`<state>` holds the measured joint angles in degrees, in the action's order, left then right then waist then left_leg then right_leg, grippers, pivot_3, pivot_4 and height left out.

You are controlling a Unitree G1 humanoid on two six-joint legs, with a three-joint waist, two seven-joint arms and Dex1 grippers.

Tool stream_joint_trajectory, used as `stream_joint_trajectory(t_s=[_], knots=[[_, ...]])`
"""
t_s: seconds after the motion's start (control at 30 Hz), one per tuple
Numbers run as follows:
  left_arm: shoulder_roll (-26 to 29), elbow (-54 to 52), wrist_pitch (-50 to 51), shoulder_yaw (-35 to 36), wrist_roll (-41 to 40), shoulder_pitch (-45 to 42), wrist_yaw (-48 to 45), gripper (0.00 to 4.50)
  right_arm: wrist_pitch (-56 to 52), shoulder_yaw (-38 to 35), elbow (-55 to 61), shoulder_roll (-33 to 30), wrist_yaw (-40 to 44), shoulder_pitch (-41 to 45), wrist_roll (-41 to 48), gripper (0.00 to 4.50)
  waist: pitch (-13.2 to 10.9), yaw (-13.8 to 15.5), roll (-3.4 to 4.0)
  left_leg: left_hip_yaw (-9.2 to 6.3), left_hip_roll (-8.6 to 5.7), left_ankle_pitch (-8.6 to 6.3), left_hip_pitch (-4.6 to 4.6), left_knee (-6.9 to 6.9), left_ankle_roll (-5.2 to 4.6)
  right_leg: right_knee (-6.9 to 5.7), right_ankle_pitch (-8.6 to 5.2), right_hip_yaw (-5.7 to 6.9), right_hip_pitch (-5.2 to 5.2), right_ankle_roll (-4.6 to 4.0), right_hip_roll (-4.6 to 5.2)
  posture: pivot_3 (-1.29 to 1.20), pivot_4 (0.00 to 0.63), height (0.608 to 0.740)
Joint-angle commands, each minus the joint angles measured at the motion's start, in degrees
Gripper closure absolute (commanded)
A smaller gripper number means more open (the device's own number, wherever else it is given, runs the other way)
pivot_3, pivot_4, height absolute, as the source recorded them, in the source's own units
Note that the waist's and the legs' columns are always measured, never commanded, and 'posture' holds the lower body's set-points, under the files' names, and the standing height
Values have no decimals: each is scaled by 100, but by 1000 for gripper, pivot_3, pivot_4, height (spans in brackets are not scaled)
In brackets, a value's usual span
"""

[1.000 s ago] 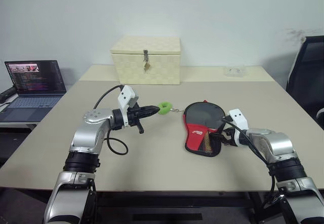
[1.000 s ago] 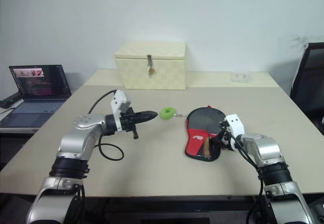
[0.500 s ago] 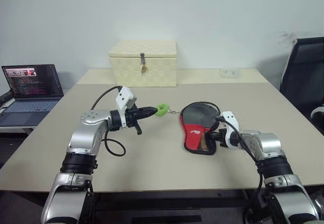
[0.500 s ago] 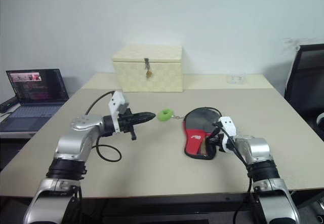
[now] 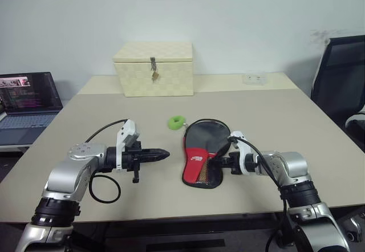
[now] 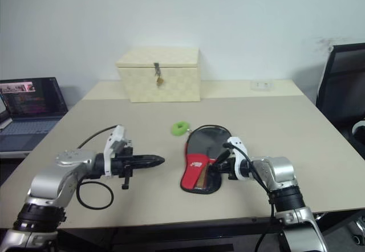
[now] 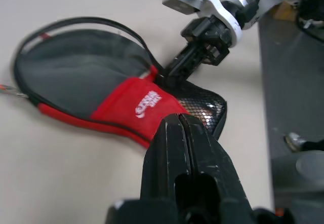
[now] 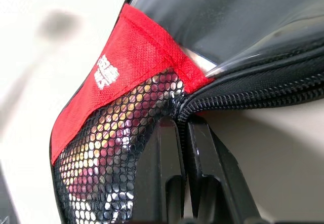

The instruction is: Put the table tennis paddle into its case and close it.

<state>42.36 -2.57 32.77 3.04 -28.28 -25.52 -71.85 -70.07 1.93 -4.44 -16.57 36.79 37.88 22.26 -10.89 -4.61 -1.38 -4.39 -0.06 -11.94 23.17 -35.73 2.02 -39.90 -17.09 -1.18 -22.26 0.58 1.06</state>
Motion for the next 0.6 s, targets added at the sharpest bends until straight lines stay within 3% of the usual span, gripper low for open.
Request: stream_joint_trajectory(t_s=[0.03,0.27,0.6], knots=[[94,-598,180,145,-314,199,61,4500,-556,23,884,-70,-17,-296,412,4476,0,21,0,-1,-2,0,0,-2,0,0,0,2,2,1,1,0,150,740],[155,-1035,359,40,-511,563,71,4500,-1035,-129,1644,-426,-137,-677,660,4476,0,53,0,0,-5,0,-1,-2,0,1,-2,9,3,3,1,0,150,740],[171,-1066,339,-59,-503,557,86,4500,-965,-184,1551,-944,-117,-588,769,4476,-1,173,0,8,-11,0,2,-2,0,6,-11,15,4,20,2,0,150,740]])
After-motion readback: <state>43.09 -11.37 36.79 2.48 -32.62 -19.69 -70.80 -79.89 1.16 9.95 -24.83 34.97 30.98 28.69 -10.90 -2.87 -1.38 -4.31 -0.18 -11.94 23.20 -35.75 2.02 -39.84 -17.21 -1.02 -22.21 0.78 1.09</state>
